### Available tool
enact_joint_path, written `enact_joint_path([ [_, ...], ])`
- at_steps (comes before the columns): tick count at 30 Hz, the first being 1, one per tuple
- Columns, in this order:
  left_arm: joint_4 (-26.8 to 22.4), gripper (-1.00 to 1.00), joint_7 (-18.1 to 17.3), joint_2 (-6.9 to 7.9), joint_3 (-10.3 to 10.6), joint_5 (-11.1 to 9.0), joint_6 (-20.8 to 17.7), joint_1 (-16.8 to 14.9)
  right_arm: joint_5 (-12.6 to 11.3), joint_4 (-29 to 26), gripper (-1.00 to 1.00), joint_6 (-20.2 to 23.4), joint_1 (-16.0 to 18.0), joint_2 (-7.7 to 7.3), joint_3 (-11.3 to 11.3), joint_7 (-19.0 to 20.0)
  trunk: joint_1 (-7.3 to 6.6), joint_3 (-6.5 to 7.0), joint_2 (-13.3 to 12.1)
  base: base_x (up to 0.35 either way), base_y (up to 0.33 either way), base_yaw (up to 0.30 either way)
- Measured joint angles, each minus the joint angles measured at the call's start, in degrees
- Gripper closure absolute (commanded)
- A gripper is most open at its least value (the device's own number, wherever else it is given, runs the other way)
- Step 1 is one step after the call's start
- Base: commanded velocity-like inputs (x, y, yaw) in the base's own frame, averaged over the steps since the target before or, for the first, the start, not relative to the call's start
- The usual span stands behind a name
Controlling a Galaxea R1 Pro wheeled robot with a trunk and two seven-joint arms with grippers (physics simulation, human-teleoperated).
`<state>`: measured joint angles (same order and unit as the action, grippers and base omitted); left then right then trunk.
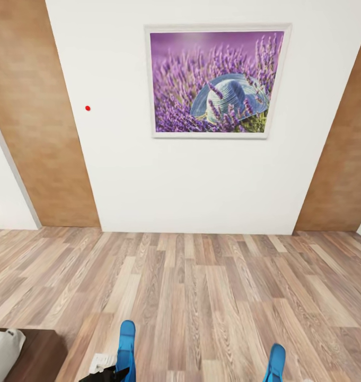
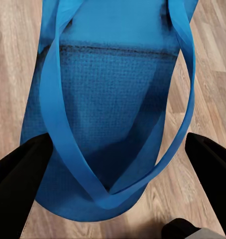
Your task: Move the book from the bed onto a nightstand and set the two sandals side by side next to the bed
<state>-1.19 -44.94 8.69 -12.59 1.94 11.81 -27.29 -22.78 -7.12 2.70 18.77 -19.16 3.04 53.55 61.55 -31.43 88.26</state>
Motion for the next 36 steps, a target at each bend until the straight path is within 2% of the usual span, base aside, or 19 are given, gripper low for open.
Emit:
enact_joint_path([
  [36, 0.0, 1.0, 0.0, 0.0, 0.0, 0.0, 0.0, 0.0, 0.0, 0.0, 1.0, 0.0, 0.0, 0.0, 0.0, 0.09, 0.0, 0.0, 0.0, 0.33, 0.0, 0.004],
])
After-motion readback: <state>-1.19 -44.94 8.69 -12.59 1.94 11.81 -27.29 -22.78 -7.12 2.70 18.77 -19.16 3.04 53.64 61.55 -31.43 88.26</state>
